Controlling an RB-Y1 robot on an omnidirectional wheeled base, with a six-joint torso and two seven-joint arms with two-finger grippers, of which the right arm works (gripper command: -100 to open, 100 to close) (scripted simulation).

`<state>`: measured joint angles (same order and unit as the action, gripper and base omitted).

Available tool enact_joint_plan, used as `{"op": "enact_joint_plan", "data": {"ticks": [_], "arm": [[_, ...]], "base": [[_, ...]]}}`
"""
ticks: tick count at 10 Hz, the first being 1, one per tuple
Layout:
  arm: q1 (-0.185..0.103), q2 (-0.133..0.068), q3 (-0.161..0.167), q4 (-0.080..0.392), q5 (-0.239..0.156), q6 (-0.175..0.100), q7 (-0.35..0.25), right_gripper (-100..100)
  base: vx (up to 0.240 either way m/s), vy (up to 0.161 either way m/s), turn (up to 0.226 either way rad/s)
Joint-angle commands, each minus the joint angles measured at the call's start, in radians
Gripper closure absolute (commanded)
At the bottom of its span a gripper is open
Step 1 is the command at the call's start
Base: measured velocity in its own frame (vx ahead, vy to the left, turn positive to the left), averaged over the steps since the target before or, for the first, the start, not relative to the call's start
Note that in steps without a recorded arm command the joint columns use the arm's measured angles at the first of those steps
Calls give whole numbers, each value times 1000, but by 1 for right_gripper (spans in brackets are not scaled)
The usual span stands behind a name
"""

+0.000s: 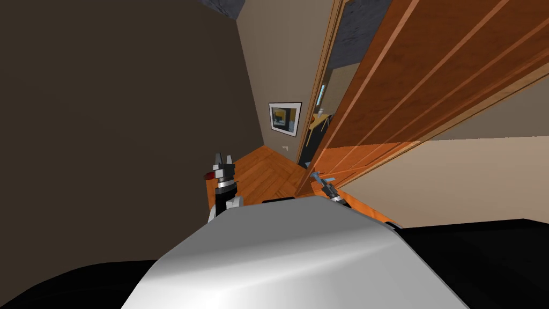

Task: Pull the door open

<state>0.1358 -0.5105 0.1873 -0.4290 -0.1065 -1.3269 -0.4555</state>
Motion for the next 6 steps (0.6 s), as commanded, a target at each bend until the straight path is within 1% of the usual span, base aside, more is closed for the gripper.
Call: {"op": "enact_joint_plan", "data": {"ticks": [1, 3, 4, 5, 6], "arm": [[-12, 8, -11, -4, 5, 19, 5, 100], [-26, 16, -22, -8, 11, 40, 10, 100], [-26, 16, -22, -8, 11, 40, 10, 100], [-38, 24, -33, -11, 17, 59, 15, 100], [-47, 29, -41, -14, 21, 73, 18, 100]], "base": [[-151, -28, 144], [-183, -68, 148], [-106, -30, 37], [-145, -61, 114], [-199, -88, 199]]}}
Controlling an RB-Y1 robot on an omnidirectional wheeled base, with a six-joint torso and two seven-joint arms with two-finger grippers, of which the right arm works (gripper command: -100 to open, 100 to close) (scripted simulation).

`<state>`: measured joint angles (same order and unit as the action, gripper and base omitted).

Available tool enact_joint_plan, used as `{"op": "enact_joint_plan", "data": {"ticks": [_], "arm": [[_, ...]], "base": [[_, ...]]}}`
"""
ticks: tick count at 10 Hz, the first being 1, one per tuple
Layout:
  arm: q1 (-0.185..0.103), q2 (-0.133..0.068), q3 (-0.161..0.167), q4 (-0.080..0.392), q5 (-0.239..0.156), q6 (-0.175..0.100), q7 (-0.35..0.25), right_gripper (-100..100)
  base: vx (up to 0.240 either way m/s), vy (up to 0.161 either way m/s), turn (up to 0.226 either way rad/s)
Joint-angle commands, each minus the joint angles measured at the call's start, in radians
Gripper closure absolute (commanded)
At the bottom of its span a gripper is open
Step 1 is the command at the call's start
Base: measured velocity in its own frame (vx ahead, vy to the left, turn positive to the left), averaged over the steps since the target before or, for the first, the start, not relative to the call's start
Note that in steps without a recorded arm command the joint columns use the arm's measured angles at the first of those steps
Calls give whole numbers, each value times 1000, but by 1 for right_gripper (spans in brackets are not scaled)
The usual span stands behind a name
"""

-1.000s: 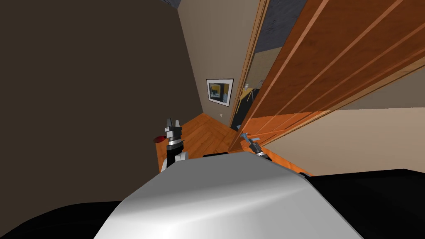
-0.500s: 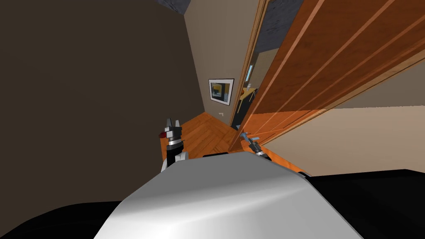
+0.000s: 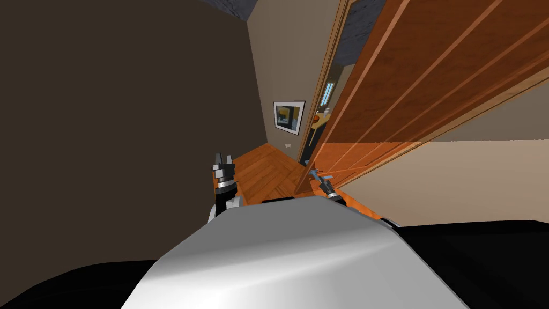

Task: Pull the door open

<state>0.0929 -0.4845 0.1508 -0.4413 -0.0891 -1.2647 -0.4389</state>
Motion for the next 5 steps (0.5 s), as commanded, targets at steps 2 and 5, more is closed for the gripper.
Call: {"op": "enact_joint_plan", "data": {"ticks": [2, 5], "arm": [[-24, 16, -22, -7, 12, 42, 9, 100], [-40, 26, -36, -12, 19, 67, 16, 100]], "base": [[-208, -90, 170], [-144, -48, 89]]}}
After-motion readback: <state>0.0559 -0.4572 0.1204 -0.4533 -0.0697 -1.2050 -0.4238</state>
